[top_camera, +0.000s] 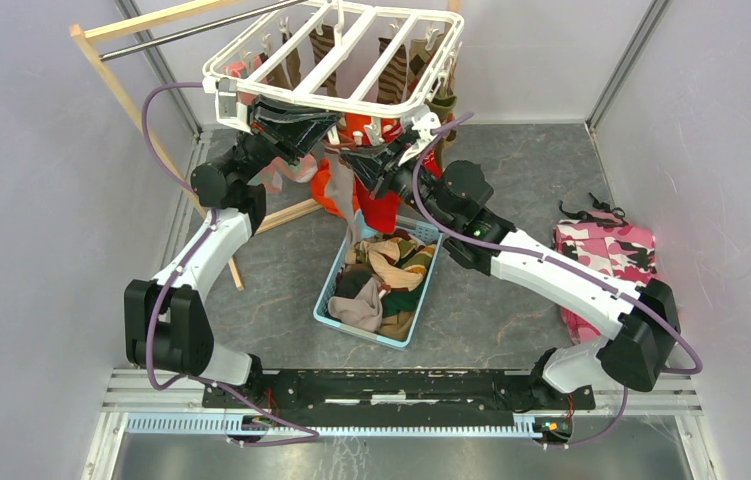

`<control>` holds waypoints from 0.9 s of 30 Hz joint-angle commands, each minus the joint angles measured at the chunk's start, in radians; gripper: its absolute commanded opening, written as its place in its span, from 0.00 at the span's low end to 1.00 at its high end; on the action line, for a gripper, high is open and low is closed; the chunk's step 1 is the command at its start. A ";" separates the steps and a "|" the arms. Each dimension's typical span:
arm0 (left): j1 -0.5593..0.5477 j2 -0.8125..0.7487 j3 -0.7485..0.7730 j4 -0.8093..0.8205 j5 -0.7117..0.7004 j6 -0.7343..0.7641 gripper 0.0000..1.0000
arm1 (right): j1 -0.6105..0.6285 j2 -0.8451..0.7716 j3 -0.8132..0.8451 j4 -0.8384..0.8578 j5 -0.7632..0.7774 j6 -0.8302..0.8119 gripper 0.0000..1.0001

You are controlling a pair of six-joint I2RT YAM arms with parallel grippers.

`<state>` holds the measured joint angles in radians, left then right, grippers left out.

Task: Clip the socks to the hanger
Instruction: Clamp the sock onto the hanger.

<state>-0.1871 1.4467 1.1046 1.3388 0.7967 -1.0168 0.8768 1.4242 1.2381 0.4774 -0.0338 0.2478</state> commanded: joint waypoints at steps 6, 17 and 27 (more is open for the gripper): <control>0.000 -0.003 0.032 0.060 0.020 -0.052 0.07 | -0.001 -0.010 0.076 0.037 0.012 0.023 0.00; 0.000 -0.040 0.019 -0.012 0.003 -0.014 0.53 | -0.002 -0.017 0.062 0.020 0.026 0.019 0.00; 0.000 -0.171 -0.067 -0.184 -0.078 0.113 0.88 | -0.006 -0.035 0.027 0.010 0.028 0.000 0.14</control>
<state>-0.1871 1.3617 1.0706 1.2465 0.7776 -0.9958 0.8749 1.4239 1.2633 0.4664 -0.0174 0.2565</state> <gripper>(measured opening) 0.853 0.087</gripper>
